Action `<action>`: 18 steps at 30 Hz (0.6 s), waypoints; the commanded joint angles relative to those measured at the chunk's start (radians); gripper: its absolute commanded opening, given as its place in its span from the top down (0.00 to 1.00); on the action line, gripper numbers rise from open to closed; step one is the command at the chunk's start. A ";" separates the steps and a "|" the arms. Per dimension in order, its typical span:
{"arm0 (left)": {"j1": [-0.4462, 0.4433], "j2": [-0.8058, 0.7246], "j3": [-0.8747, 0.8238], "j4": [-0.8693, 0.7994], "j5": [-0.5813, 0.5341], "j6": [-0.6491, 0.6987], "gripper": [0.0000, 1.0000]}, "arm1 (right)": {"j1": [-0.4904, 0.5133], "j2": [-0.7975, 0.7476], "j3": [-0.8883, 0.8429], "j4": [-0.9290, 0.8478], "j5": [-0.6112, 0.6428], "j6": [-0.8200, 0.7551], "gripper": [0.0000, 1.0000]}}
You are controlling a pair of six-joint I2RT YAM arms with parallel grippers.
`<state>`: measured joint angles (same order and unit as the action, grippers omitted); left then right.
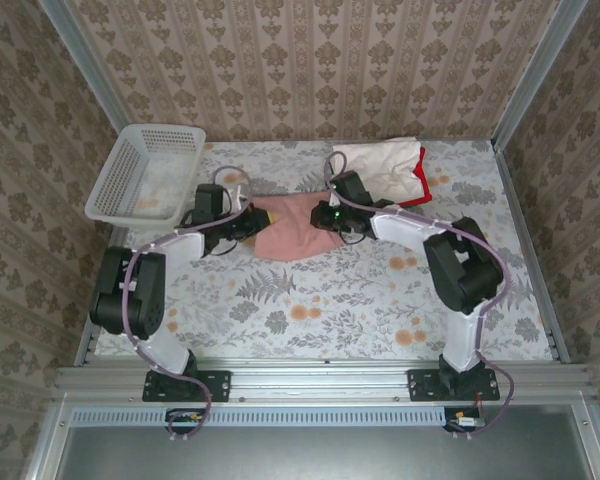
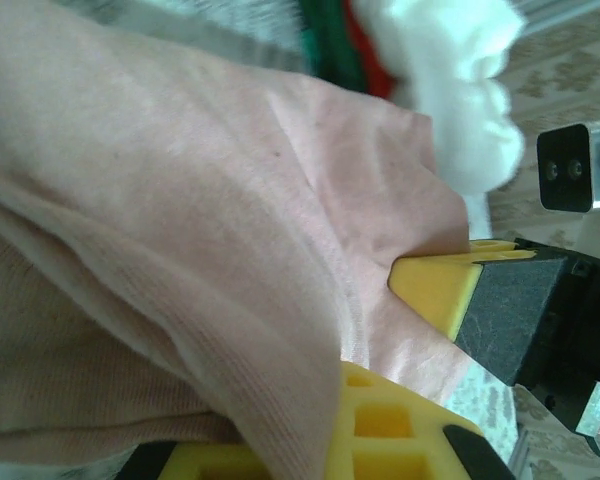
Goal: Fold and stack the t-shirts
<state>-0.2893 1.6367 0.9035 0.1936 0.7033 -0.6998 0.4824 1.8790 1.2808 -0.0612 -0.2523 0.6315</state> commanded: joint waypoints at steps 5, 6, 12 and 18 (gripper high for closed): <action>-0.103 -0.014 0.308 -0.075 -0.021 0.011 1.00 | -0.103 -0.247 0.083 -0.160 0.086 -0.088 1.00; -0.120 0.015 0.371 -0.086 -0.029 0.019 1.00 | -0.133 -0.263 0.098 -0.175 0.089 -0.100 1.00; -0.207 0.322 0.805 -0.052 -0.017 0.019 1.00 | -0.332 -0.242 0.207 -0.202 0.051 -0.166 1.00; -0.238 0.679 1.283 -0.010 0.010 0.006 1.00 | -0.486 -0.121 0.301 -0.096 -0.005 -0.239 1.00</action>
<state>-0.5274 2.2097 2.0251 0.1642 0.6922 -0.6865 0.0433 1.6882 1.5375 -0.2035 -0.2150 0.4454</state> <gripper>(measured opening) 0.074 0.128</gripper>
